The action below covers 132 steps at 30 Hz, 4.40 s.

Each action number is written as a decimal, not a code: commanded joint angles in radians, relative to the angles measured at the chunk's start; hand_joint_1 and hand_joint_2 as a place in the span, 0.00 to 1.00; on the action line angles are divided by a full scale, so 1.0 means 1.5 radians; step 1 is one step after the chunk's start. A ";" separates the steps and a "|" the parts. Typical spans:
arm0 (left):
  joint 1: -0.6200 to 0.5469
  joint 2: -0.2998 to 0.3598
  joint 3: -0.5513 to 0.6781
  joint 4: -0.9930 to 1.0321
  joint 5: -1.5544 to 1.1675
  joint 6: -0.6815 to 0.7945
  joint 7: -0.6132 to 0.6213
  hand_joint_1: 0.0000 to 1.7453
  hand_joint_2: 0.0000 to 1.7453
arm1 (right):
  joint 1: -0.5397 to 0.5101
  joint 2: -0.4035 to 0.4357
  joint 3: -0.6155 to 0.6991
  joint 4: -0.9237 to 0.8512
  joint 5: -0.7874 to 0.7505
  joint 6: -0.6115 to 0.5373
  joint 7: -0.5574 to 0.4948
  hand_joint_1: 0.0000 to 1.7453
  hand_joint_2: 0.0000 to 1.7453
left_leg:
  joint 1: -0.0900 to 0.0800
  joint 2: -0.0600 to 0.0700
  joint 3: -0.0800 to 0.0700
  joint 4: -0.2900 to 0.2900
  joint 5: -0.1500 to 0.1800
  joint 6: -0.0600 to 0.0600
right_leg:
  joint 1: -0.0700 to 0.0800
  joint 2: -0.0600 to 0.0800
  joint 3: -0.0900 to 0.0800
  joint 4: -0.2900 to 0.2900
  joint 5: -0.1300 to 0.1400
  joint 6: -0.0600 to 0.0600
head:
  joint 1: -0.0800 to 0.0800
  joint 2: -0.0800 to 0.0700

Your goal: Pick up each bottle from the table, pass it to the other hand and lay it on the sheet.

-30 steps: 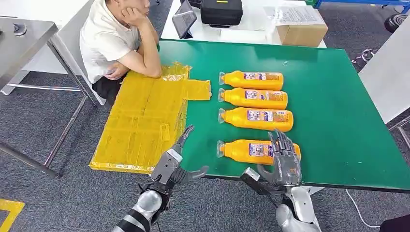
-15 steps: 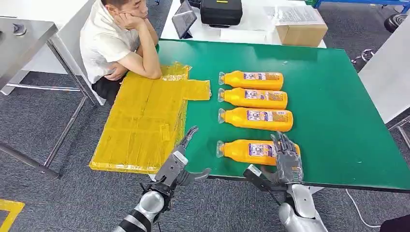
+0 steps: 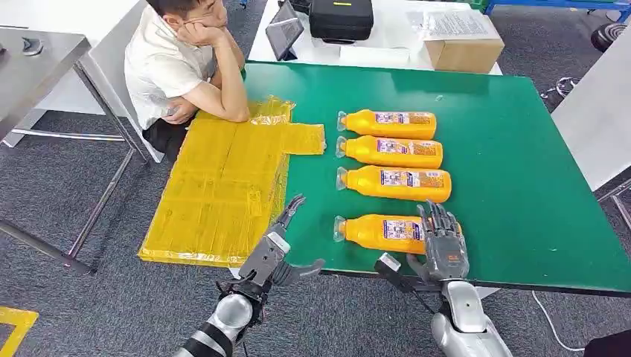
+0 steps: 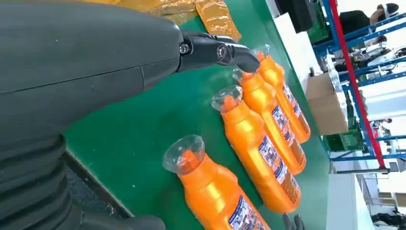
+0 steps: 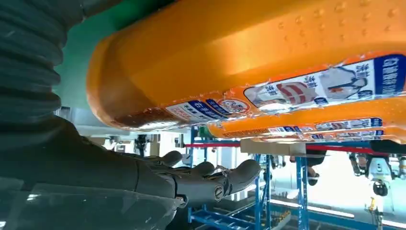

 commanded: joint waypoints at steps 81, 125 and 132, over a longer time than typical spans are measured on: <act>0.080 0.015 0.032 0.004 0.432 -0.249 0.003 0.00 1.00 | 0.093 0.112 0.047 -0.256 -0.515 0.094 -0.326 0.91 1.00 | 0.000 0.001 0.004 -0.001 -0.003 0.000 | 0.000 0.001 0.003 -0.001 -0.003 0.000 | 0.000 0.000; -0.018 -0.004 -0.040 -0.010 0.436 -0.194 -0.023 0.00 1.00 | 0.020 0.148 0.233 -0.174 -0.525 0.096 -0.369 0.95 1.00 | 0.000 0.000 0.002 -0.001 -0.002 0.000 | 0.000 0.001 0.002 -0.001 -0.002 0.001 | 0.000 0.000; -0.038 -0.010 -0.040 0.014 0.437 -0.180 -0.017 0.00 1.00 | 0.013 0.149 0.259 -0.157 -0.524 0.079 -0.368 0.95 1.00 | 0.000 0.000 0.002 -0.001 -0.002 0.000 | 0.000 0.000 0.003 -0.001 -0.002 0.001 | 0.000 0.000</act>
